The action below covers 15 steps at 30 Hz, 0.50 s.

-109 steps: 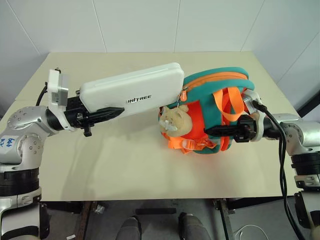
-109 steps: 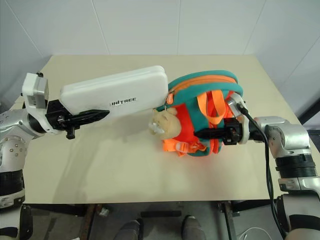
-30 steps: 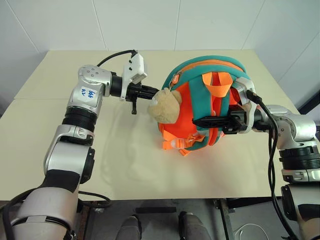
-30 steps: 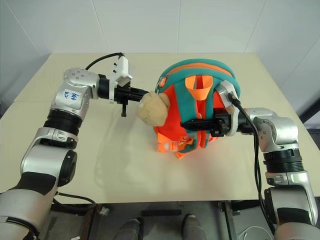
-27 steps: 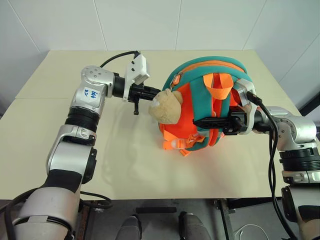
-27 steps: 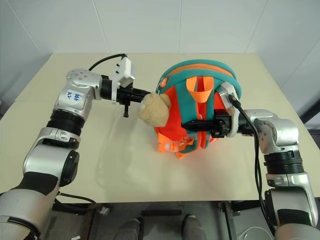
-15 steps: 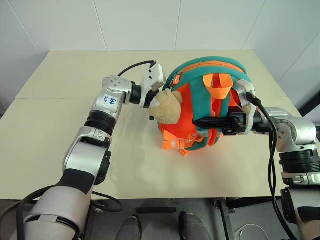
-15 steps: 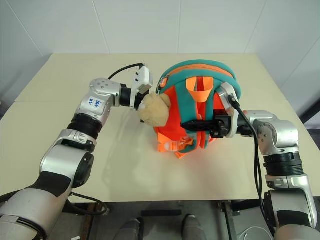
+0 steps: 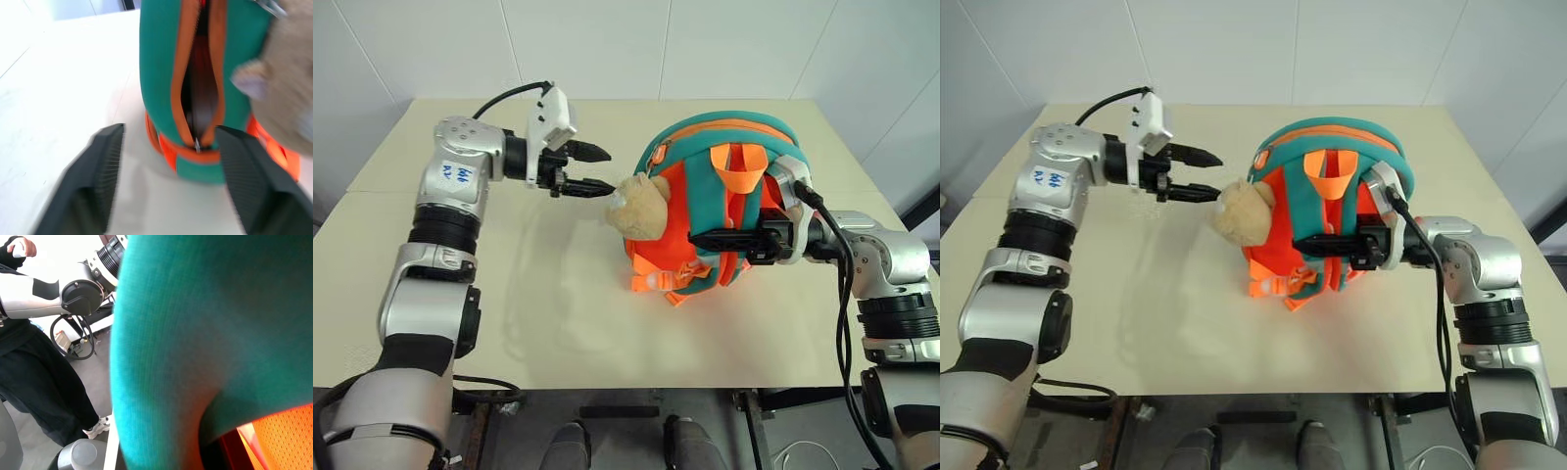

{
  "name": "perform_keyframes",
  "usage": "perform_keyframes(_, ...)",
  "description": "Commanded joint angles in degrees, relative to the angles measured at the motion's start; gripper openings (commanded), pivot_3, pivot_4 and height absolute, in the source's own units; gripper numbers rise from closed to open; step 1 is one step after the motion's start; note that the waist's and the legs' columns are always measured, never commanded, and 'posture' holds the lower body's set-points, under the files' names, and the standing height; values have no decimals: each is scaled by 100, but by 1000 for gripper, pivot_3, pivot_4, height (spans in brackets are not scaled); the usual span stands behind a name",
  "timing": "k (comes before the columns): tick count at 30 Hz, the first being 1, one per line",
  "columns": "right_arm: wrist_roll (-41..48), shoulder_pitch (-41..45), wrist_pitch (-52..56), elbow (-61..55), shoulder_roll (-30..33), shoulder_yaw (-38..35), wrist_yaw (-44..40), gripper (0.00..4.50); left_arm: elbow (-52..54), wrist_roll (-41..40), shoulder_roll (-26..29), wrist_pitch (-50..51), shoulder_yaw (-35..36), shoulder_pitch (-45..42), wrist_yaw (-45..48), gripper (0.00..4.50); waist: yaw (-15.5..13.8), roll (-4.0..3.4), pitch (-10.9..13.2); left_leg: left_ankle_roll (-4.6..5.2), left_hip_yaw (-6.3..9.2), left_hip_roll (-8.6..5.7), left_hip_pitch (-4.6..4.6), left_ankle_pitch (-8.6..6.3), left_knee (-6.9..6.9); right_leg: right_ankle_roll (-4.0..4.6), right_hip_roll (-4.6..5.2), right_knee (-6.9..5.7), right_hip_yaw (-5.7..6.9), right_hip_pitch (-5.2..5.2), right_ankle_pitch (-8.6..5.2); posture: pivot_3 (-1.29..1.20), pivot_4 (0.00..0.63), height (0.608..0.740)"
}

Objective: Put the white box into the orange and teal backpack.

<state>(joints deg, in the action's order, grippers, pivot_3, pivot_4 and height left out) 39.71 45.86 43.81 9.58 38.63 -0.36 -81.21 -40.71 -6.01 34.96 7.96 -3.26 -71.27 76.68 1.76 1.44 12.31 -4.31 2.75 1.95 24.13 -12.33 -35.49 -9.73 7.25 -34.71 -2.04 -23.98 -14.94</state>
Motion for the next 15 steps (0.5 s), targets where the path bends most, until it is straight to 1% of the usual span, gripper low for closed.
perform_keyframes(1, 47, 93, -89, 3, 33, -133, -93, 0, 792, -417, 256, 394, 208, 237, 309, 4485, 1, 0, 0, 0, 0, 0, -1, 0, 1, 1, 0, -1, 0, 0, 0, 0, 150, 740)
perform_keyframes(4, 16, 128, -106, 64, 36, -111, -117, 0, 1659, -837, 317, 881, 314, 654, 455, 4485, -13, 0, 0, 1, 1, 0, 0, 0, -1, 2, 0, -4, 0, 1, -1, 0, 150, 740)
perform_keyframes(6, -6, 141, -110, 95, 41, -91, -132, 0, 2277, -1133, 230, 1063, 420, 944, 355, 4485, -16, 0, 0, 1, 2, 0, 0, 0, -4, 2, 0, -8, 0, 1, -1, 0, 150, 740)
perform_keyframes(8, -22, 157, -116, 131, 51, -83, -155, 0, 2662, -1310, 144, 1239, 456, 1113, 223, 4485, -17, 0, 0, 1, 4, 0, 0, 0, -6, 2, 0, -10, 0, 1, -1, 0, 150, 740)
perform_keyframes(12, -52, 186, -114, 158, 41, -70, -174, 0, 2995, -1486, -57, 1519, 355, 1262, 17, 4485, -16, 0, 0, 2, 5, 0, -1, 0, -15, 2, -1, -16, -1, 2, -1, 0, 150, 740)
perform_keyframes(15, -62, 191, -110, 151, 29, -70, -175, 0, 2921, -1411, -413, 1339, 180, 1270, -201, 4485, -17, 0, 0, 3, 6, 0, -6, 1, -21, 3, -1, -6, -2, 4, -2, 0, 150, 740)
